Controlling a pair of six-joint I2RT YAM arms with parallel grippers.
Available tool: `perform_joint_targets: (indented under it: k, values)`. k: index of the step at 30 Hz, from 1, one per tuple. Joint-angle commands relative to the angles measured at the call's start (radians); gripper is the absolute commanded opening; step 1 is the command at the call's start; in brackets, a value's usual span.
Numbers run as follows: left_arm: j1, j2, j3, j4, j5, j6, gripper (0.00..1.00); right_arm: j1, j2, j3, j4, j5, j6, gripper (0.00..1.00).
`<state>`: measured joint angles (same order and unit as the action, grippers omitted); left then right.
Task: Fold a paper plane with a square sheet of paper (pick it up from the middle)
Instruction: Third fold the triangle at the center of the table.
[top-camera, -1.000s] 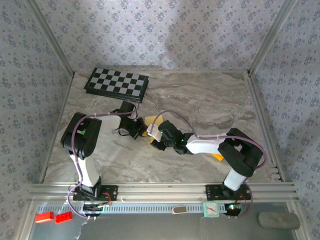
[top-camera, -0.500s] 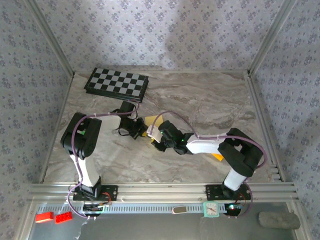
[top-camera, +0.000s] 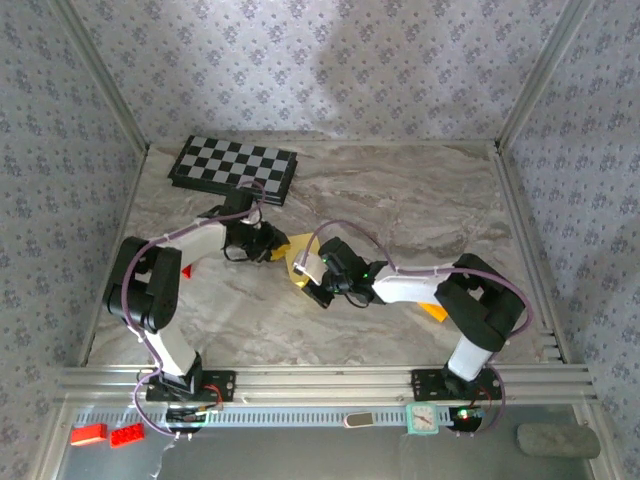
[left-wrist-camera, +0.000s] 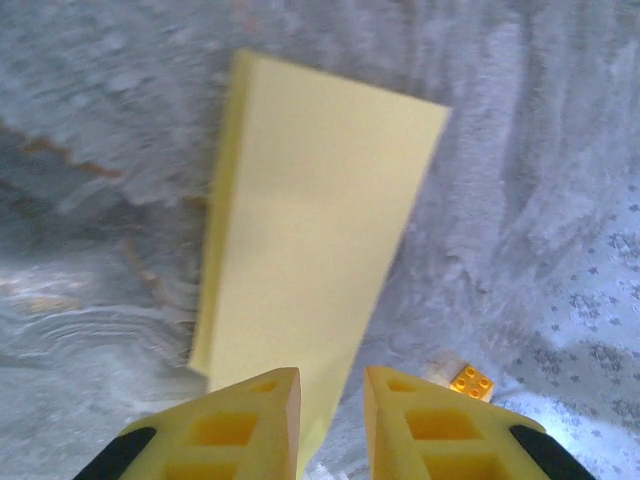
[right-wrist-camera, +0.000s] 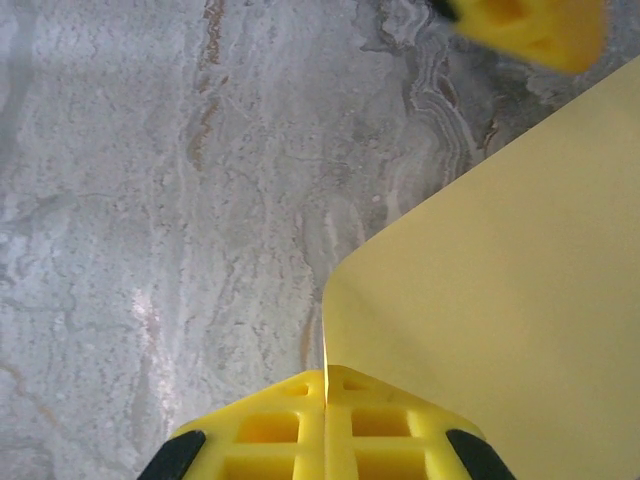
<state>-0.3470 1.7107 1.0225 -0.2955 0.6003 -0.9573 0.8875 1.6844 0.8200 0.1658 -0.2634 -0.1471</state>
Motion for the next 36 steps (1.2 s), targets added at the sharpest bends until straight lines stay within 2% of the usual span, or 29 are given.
perform_joint_targets:
  k: [1, 8, 14, 21, 30, 36]
  values:
    - [-0.022, 0.021, 0.037, -0.021, 0.022, 0.047, 0.23, -0.006, 0.024, 0.034, -0.035, -0.077, 0.061, 0.04]
    - [-0.062, 0.154, 0.101, -0.059, 0.004, 0.08, 0.18, -0.012, 0.038, 0.047, -0.038, -0.135, 0.124, 0.03]
    - [-0.078, 0.212, 0.153, -0.155, -0.068, 0.138, 0.15, -0.028, 0.04, 0.045, -0.029, -0.126, 0.165, 0.02]
    - [-0.088, 0.261, 0.163, -0.217, -0.123, 0.178, 0.12, -0.045, 0.05, 0.057, -0.043, -0.028, 0.214, 0.02]
    - [-0.096, 0.294, 0.184, -0.236, -0.131, 0.206, 0.09, -0.048, 0.083, 0.112, -0.124, 0.095, 0.24, 0.0]
    - [-0.099, 0.301, 0.192, -0.238, -0.128, 0.209, 0.09, -0.049, 0.09, 0.121, -0.151, 0.125, 0.26, 0.0]
